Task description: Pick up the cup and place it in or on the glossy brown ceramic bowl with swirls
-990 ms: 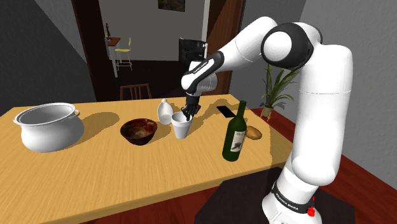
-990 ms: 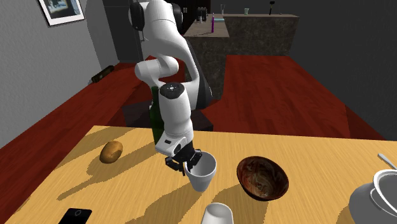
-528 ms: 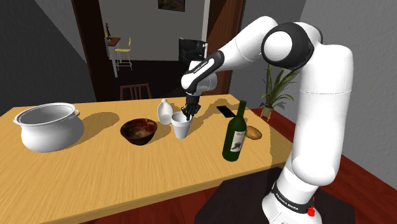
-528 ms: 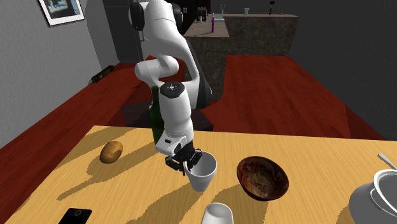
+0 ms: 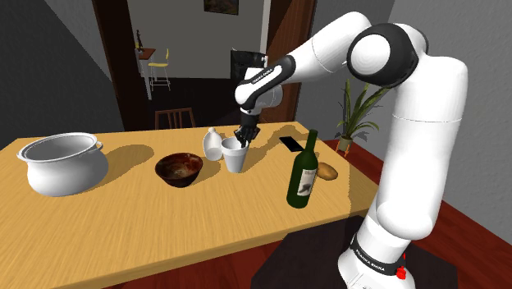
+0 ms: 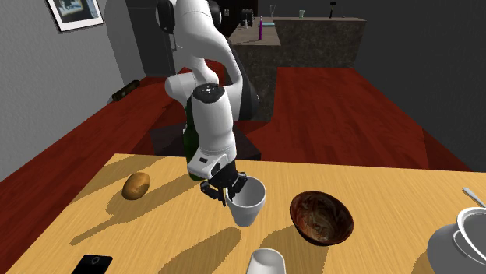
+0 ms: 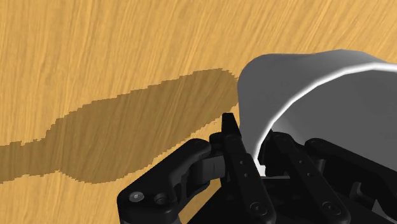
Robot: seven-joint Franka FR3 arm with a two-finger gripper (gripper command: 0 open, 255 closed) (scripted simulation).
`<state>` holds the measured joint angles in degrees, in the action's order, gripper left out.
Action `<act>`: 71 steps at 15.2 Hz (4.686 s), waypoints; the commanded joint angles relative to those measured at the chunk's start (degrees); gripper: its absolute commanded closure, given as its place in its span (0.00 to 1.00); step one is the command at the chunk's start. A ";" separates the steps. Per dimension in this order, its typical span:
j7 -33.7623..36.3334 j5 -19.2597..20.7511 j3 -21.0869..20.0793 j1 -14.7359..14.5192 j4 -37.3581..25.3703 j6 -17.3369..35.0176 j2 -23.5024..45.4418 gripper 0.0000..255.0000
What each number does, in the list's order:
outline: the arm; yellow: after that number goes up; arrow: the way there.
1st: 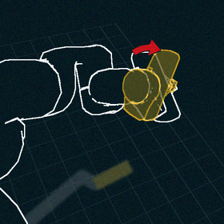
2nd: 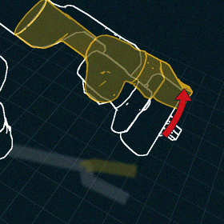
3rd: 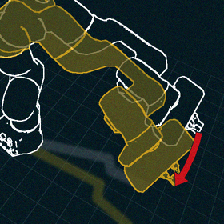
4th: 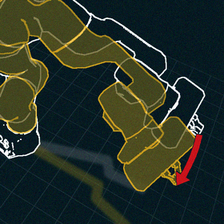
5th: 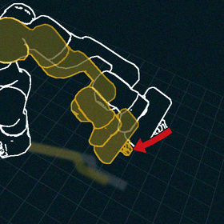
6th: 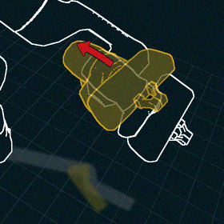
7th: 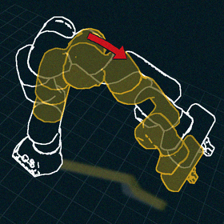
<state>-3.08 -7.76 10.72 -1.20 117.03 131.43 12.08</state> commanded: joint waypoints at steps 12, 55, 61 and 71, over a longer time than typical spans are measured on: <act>1.61 1.78 0.38 -0.23 -4.75 -9.11 -4.53 1.00; 20.77 2.78 -6.36 -10.52 -40.88 -22.73 16.88 1.00; 20.51 2.64 -6.43 -10.59 -37.24 -18.47 17.51 1.00; 20.41 2.57 -6.46 -10.60 -36.04 -16.90 17.88 1.00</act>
<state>17.33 -5.18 4.26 -11.80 81.01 114.52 29.97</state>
